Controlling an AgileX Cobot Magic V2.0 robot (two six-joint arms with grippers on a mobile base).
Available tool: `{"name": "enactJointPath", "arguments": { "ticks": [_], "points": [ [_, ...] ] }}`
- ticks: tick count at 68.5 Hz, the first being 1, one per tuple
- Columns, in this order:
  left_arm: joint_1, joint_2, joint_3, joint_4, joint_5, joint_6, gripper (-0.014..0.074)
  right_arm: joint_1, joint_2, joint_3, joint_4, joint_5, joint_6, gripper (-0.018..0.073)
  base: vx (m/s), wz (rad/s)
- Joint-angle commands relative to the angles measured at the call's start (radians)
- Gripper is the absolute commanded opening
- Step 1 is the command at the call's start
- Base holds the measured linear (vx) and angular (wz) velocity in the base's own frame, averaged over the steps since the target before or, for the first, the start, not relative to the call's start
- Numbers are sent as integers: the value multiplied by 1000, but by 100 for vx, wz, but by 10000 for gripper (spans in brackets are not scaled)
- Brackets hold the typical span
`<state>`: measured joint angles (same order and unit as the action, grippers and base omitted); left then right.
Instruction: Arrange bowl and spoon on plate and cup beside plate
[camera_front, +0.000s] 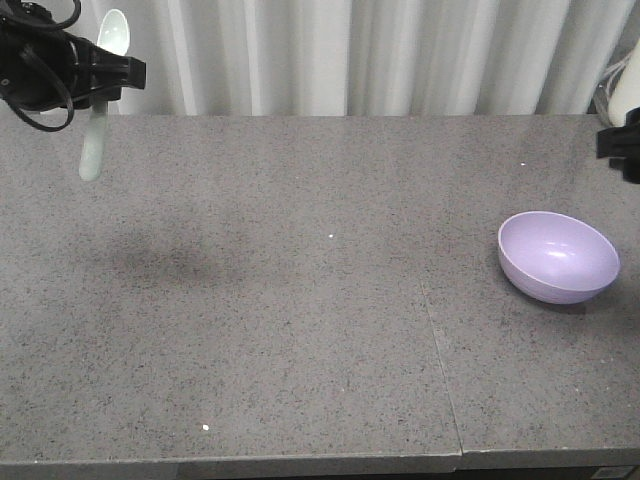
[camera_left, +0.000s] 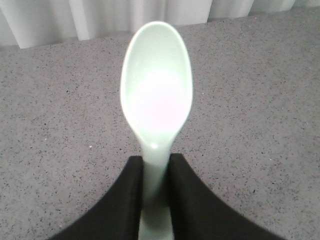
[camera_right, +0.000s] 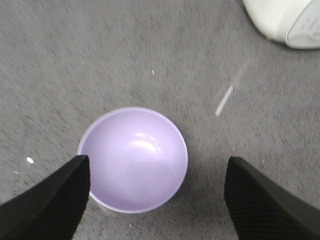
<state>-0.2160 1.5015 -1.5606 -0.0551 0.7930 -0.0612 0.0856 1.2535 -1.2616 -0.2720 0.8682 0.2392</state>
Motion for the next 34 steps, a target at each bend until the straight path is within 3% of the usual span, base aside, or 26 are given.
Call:
{"name": "enactJointPath", "arguments": {
  "ticks": [1, 7, 16, 24, 34],
  "points": [
    [-7, -37, -26, -12, -51, -1, -6, -1, 67, -56, -44, 13, 7, 541, 0, 0],
    [-7, -37, -26, -12, -51, -1, -6, -3, 131, -57, -75, 14, 17, 541, 0, 0],
    [-7, -37, -26, -12, -48, -1, -6, -77, 209, -57, -41, 10, 26, 541, 0, 0],
    [-7, -36, -26, -12, -48, -1, -6, -164, 268, -57, 66, 22, -64, 541, 0, 0],
    [-7, -31, -26, -12, -53, -1, -6, -215, 319, -57, 195, 0, -165, 541, 0, 0]
  ]
}}
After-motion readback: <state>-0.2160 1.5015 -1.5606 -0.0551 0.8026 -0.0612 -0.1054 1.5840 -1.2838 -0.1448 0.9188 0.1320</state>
